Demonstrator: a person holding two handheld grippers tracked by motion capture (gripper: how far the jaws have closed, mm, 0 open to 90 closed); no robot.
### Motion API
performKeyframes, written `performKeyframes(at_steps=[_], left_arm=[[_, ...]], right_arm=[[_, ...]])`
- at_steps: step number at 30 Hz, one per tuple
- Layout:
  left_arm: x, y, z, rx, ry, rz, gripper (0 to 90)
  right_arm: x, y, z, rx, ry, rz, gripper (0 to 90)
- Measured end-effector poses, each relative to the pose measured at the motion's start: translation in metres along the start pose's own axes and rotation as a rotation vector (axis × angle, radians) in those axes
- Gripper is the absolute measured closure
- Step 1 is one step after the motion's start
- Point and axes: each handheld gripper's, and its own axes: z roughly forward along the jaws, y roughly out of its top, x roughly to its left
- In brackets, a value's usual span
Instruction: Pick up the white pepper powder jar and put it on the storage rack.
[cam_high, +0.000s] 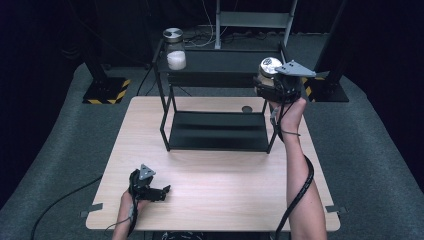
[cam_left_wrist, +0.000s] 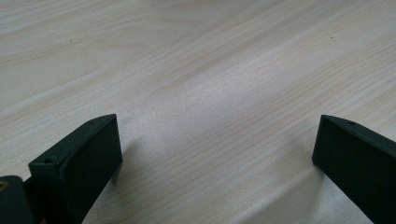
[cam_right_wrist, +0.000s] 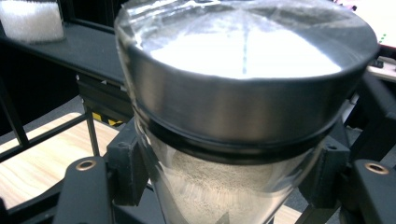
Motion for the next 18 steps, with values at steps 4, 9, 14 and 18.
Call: performKeyframes(at_steps=[4,9,14,18], left_arm=[[0.000,0.000,0.000,0.000,0.000,0.000,0.7],[0.000,0.000,0.000,0.000,0.000,0.000,0.7],[0.000,0.000,0.000,0.000,0.000,0.000,0.7],[0.000,0.000,0.000,0.000,0.000,0.000,0.7]], right_arm=[[-0.003,0.007,-0.002,-0.014,0.001,0.008,30.2],[-0.005,0.014,-0.004,-0.027,0.002,0.011,30.2],[-0.006,0.020,-0.006,-0.041,0.004,0.015,30.2],[-0.006,0.025,-0.007,-0.048,0.003,0.009,30.2]])
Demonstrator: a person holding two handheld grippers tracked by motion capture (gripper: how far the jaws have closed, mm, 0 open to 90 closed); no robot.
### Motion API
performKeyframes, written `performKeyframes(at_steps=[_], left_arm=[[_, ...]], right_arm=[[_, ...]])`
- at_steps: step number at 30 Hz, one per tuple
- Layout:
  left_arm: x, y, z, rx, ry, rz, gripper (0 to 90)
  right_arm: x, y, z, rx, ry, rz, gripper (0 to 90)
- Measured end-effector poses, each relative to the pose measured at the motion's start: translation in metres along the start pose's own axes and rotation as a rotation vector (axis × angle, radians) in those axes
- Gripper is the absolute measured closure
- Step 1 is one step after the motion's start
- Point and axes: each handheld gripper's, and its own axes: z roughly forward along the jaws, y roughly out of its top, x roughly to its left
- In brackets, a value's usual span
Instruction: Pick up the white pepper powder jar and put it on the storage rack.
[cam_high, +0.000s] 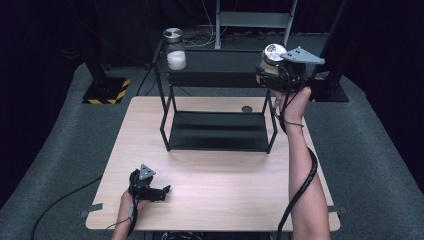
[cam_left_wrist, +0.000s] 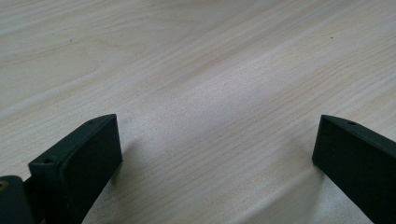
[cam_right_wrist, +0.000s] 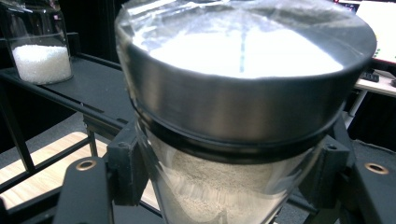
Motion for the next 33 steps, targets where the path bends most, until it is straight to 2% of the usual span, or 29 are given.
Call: performKeyframes(at_steps=[19,33], left_arm=[[0.000,0.000,0.000,-0.001,-0.001,0.000,0.7],[0.000,0.000,0.000,0.000,-0.002,0.001,0.7]], right_arm=[[-0.008,0.026,0.010,0.022,-0.025,0.021,30.2],[-0.009,0.031,0.023,0.047,-0.027,0.028,30.2]])
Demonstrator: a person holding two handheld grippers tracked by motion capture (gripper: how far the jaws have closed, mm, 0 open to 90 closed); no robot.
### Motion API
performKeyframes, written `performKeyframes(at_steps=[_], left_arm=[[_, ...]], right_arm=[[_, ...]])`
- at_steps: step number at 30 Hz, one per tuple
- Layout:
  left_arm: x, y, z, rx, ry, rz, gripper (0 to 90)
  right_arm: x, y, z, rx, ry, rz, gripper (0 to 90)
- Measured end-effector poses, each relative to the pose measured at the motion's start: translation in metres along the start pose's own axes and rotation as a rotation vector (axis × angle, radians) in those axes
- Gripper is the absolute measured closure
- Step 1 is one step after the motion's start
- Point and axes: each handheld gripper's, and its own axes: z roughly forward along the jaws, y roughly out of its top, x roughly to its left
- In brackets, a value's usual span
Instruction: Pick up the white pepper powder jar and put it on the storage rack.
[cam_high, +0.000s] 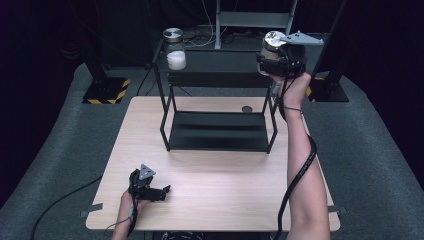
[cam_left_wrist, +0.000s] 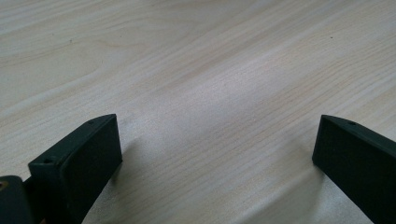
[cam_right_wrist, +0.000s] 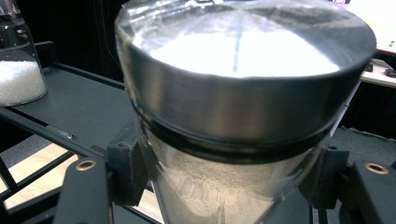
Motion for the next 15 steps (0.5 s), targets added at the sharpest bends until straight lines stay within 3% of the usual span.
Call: performKeyframes(at_steps=[15], left_arm=[[0.0001,0.0001,-0.0001,0.001,0.000,0.001,0.7]], right_arm=[[-0.0047,0.0087,0.0060,0.024,-0.007,0.009,30.2]])
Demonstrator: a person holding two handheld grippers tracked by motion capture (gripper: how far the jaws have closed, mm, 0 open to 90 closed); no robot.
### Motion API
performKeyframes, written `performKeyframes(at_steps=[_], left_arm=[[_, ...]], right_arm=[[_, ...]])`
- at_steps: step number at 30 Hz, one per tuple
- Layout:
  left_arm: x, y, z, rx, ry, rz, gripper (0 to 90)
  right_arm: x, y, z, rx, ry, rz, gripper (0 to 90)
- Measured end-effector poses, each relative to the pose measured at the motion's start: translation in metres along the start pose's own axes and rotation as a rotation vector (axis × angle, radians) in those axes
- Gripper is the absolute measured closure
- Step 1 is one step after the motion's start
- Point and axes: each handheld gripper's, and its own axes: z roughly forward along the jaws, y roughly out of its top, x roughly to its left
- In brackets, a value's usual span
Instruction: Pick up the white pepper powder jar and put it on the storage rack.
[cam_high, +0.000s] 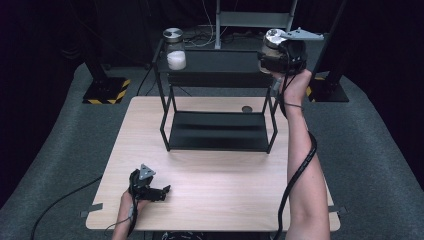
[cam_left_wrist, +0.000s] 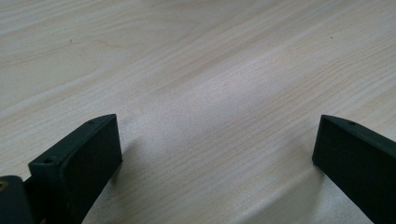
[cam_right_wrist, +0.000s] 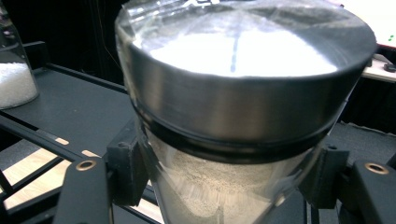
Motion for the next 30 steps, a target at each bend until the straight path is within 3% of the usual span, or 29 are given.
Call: performKeyframes(at_steps=[17,30], left_arm=[[0.000,0.000,0.000,-0.002,0.000,0.001,0.9],[0.000,0.000,0.000,0.000,0.000,0.002,1.0]], right_arm=[[0.002,0.006,0.015,0.041,-0.001,-0.002,30.2],[-0.005,0.015,0.028,0.094,-0.020,0.029,30.2]])
